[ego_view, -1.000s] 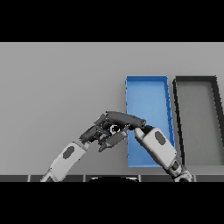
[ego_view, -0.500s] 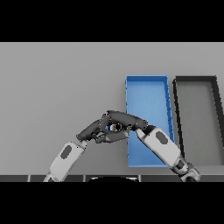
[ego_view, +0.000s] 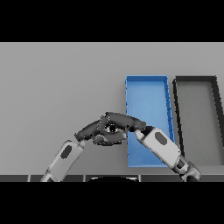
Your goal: Pick up the blue pipe and place it into the blue bin.
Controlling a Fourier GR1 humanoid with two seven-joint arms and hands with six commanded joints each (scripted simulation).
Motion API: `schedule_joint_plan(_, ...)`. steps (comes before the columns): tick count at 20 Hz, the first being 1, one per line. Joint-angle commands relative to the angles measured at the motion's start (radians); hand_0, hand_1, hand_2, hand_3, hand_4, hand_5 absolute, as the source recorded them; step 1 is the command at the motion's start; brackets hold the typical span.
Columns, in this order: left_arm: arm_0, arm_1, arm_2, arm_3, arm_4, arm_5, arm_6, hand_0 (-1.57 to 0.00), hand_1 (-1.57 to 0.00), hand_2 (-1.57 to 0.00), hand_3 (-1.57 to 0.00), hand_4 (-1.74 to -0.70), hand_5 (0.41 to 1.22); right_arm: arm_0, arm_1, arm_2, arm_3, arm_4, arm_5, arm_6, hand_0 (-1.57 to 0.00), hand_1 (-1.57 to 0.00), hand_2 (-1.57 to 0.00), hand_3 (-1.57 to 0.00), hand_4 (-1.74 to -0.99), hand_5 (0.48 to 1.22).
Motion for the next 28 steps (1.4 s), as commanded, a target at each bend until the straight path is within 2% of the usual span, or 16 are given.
schedule_joint_plan(1,-0.002,-0.002,0.005,-0.012,-0.002,0.001,0.017,-0.12,-0.12,-0.1,-0.11,-0.91,0.735,0.011,-0.006,0.006,0.003,0.013,0.002,-0.011,-1.57,-1.57,-1.57,-1.57,-1.496,1.216)
schedule_joint_plan(5,0.011,-0.024,0.01,-0.009,0.013,0.003,0.028,-0.05,-0.05,-0.04,-0.05,-0.89,0.617,-0.002,0.006,0.004,0.011,0.011,-0.005,0.035,-1.57,-1.57,-1.57,-1.57,-1.491,1.219)
schedule_joint_plan(9,0.017,-0.028,0.028,0.002,0.032,0.006,0.06,-0.02,-0.02,-0.02,-0.02,-0.9,0.569,0.0,0.011,-0.019,0.014,-0.01,-0.008,0.043,-1.57,-1.57,-1.57,-1.57,-1.488,1.22)
schedule_joint_plan(12,0.022,-0.038,0.025,0.013,0.019,0.02,0.057,-0.01,-0.01,-0.01,-0.01,-0.9,0.548,-0.021,0.002,-0.05,-0.013,-0.147,-0.04,0.121,-1.57,-1.57,-1.57,-1.57,-1.491,1.221)
schedule_joint_plan(15,0.022,-0.033,0.027,0.005,0.033,0.005,0.072,0.0,0.0,0.0,0.0,-0.91,0.524,-0.072,-0.012,-0.076,-0.04,-0.258,-0.074,0.203,-1.57,-1.57,-1.57,-1.57,-1.613,1.221)
schedule_joint_plan(17,0.026,-0.043,0.018,0.002,0.034,0.003,0.084,0.0,0.0,0.0,0.0,-0.92,0.507,-0.11,-0.041,-0.119,-0.055,-0.371,-0.111,0.261,-1.57,-1.57,-1.57,-1.57,-1.659,1.221)
schedule_joint_plan(19,0.024,-0.04,0.02,0.001,0.036,0.001,0.098,0.0,0.0,0.0,0.0,-0.92,0.503,-0.191,-0.056,-0.176,-0.062,-0.473,-0.184,0.3,-1.57,-1.57,-1.57,-1.57,-1.689,1.171)
schedule_joint_plan(21,0.036,-0.049,0.009,-0.013,0.034,0.005,0.129,0.0,0.0,0.0,0.0,-0.92,0.503,-0.297,-0.087,-0.257,-0.041,-0.555,-0.221,0.297,-1.57,-1.57,-1.57,-1.57,-1.707,1.141)
schedule_joint_plan(22,0.027,-0.039,0.02,-0.013,0.04,-0.001,0.125,0.0,0.0,0.0,0.0,-0.92,0.503,-0.337,-0.117,-0.286,-0.025,-0.556,-0.215,0.286,-1.57,-1.57,-1.57,-1.57,-1.714,1.134)
schedule_joint_plan(24,0.051,-0.028,0.007,-0.035,0.025,0.004,0.095,0.0,0.0,0.0,0.0,-0.91,0.502,-0.394,-0.138,-0.328,0.023,-0.543,-0.246,0.266,-1.57,-1.57,-1.57,-1.57,-1.724,1.117)
schedule_joint_plan(26,0.043,-0.018,0.019,-0.035,0.034,-0.002,0.104,0.0,0.0,0.0,0.0,-0.9,0.495,-0.465,-0.163,-0.374,0.114,-0.515,-0.29,0.265,-1.57,-1.57,-1.57,-1.57,-1.73,1.11)
schedule_joint_plan(28,0.048,-0.022,0.017,-0.037,0.047,-0.013,0.108,0.0,0.0,0.0,0.0,-0.91,0.491,-0.49,-0.196,-0.413,0.197,-0.468,-0.309,0.255,-1.57,-1.57,-1.57,-1.57,-1.734,1.127)
